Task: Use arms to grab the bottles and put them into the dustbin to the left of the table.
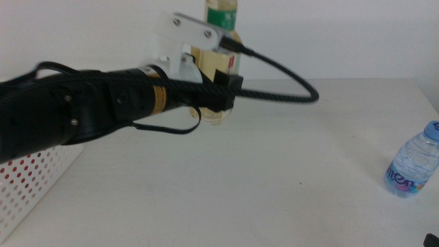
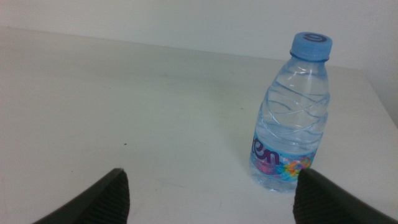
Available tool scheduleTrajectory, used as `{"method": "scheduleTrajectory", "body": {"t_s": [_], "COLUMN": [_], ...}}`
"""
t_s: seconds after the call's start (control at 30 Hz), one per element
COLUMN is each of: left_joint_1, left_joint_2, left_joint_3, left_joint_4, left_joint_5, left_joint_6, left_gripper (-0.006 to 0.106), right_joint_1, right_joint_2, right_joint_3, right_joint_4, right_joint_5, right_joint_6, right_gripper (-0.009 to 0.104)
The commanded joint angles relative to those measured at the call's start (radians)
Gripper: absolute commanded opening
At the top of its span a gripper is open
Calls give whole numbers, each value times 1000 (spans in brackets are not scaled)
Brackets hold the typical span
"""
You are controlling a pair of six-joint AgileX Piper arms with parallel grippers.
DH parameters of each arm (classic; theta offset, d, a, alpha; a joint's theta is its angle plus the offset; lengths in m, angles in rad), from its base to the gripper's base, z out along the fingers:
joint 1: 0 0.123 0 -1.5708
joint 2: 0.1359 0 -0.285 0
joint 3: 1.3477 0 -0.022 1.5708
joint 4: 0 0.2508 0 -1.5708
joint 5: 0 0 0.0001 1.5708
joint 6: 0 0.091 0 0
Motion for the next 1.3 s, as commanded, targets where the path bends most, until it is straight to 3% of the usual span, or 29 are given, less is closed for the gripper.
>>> {"method": "scheduleTrajectory", "body": {"t_s": [0.0, 0.1, 0.17, 0.27, 0.43, 0.57, 0.63, 0.77, 1.27], "left_joint_1": [-3, -3, -3, -3, -1, 47, 93, 207, 591], "left_joint_2": [-90, -127, -155, -201, -254, -257, -256, -256, -130], "left_joint_3": [-41, -41, -41, -42, -88, -198, -244, -320, -489], "left_joint_4": [-36, -39, -103, -327, -756, -966, -1009, -1015, -1110], "left_joint_5": [-38, 55, 133, 241, 493, 739, 835, 997, 1336], "left_joint_6": [-44, -43, -1, 223, 832, 1092, 1120, 1134, 1242], "left_gripper": [-5, -5, -5, -5, -5, -5, -5, -5, -5], "right_joint_1": [-7, -7, -7, -7, -7, -7, -7, -7, -7], "right_joint_2": [-27, -27, -27, -27, -27, -27, -27, -27, -27], "right_joint_3": [-28, -28, -28, -28, -28, -28, -28, -28, -28], "right_joint_4": [-4, -4, -4, -4, -4, -4, -4, -4, -4], "right_joint_5": [-77, -77, -77, -77, -77, -77, -77, -77, -77], "right_joint_6": [-5, -5, -5, -5, -5, -5, -5, -5, -5], "right_gripper": [70, 70, 70, 70, 70, 70, 70, 70, 70]}}
